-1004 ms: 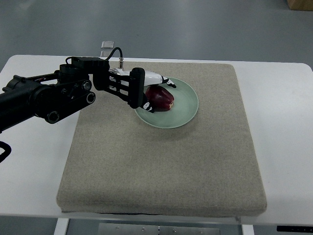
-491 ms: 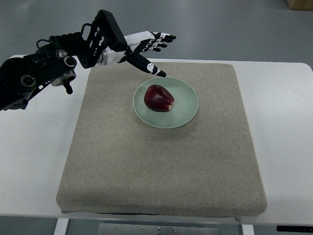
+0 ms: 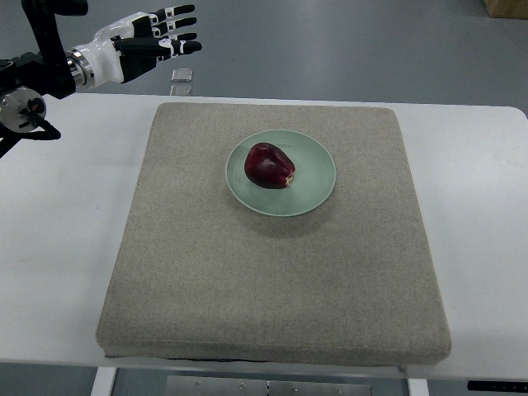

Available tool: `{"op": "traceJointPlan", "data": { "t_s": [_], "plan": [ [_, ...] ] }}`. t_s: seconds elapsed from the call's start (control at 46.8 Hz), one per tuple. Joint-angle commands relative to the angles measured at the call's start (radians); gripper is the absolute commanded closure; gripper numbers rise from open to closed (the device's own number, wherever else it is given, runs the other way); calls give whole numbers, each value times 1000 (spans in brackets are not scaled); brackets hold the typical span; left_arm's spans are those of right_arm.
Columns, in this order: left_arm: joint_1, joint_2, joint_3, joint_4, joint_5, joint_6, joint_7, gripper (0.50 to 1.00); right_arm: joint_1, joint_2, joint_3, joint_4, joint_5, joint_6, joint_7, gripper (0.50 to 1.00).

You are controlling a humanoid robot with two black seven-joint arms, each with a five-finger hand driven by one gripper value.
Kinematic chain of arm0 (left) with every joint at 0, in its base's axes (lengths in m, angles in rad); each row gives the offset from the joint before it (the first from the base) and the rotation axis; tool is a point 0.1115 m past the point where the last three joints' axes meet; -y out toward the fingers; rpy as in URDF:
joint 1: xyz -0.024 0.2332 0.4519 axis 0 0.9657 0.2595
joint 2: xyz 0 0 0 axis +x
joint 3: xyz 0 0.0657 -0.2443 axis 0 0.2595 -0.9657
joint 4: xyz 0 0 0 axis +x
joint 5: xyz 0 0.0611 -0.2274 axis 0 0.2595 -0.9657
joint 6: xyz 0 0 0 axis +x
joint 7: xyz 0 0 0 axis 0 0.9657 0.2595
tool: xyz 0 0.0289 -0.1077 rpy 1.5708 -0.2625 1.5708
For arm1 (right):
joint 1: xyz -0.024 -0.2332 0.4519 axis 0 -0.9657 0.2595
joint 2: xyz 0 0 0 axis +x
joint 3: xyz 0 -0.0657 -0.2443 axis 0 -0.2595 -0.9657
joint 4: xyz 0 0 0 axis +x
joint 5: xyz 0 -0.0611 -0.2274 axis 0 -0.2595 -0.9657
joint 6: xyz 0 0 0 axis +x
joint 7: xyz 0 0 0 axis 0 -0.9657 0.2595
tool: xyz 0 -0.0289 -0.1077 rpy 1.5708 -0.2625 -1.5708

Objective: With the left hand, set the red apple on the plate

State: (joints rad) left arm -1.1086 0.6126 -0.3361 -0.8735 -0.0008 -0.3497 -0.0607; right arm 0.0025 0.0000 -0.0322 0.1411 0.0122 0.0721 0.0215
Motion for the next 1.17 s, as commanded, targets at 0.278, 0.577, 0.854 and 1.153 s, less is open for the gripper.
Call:
{"op": "traceJointPlan", "data": {
  "t_s": [0.278,0.577,0.854,1.153],
  "plan": [
    [173,38,-139,-1,-176,-72,65,504,1,0,0,0,0,0,0,568],
    [190,9,-156,8,-179,-71,67,504,-1,0,0,0,0,0,0,570],
    [190,7,-156,8,-177,-71,67,504,1,0,2,2,3,1,2,570],
    [210,9,-156,10,-173,-72,71,504,-1,0,0,2,5,1,5,568]
  ]
}}
